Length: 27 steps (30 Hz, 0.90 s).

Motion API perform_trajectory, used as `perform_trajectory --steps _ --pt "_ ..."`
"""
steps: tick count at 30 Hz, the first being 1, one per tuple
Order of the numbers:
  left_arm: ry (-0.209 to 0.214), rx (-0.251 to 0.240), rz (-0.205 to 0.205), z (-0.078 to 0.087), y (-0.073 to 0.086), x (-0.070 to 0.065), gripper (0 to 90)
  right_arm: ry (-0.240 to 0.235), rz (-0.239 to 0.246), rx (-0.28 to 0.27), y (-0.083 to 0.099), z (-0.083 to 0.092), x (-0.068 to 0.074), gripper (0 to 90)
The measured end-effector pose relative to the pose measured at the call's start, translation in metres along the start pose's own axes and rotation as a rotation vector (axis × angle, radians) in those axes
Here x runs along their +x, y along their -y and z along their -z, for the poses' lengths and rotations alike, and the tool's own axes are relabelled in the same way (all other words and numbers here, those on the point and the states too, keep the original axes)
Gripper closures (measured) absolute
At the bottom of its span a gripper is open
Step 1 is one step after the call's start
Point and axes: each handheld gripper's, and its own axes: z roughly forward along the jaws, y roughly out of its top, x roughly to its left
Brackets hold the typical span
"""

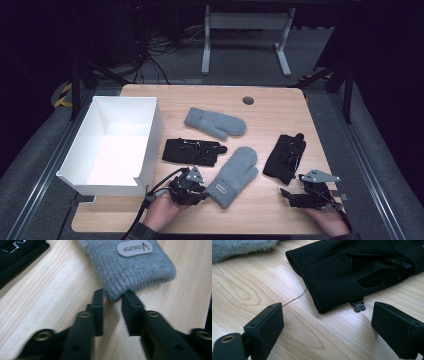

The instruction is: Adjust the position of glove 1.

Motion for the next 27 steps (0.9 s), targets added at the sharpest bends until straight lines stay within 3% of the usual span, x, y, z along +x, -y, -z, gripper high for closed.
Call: perform_trajectory --steps 3,8,12,17,23,27 --pt "-0.001 -0.030 0.001 0.006 -0.003 -0.001 58.5 0.000 0.001 0.000 0.000 0.000 0.000 11.2" --pt "-0.015 -0.084 0.006 0.016 -0.016 -0.001 58.3 -0.001 0.000 0.001 -0.001 0.000 0.000 11.1" --pt "0.012 -0.106 -0.008 0.017 -0.028 -0.003 72.9 -0.001 0.000 0.001 -0.001 -0.001 0.000 11.2" --pt "0.011 -0.125 -0.042 0.006 -0.048 -0.005 89.2 -0.001 0.000 0.001 -0.001 0.000 0.000 11.2" --pt "0.011 -0.131 -0.043 -0.008 -0.070 -0.002 90.0 -0.001 0.000 0.001 -0.001 0.000 0.000 11.2" --pt "0.024 -0.110 -0.049 -0.024 -0.083 -0.001 90.0 -0.001 0.000 0.001 -0.001 0.000 0.000 11.2"
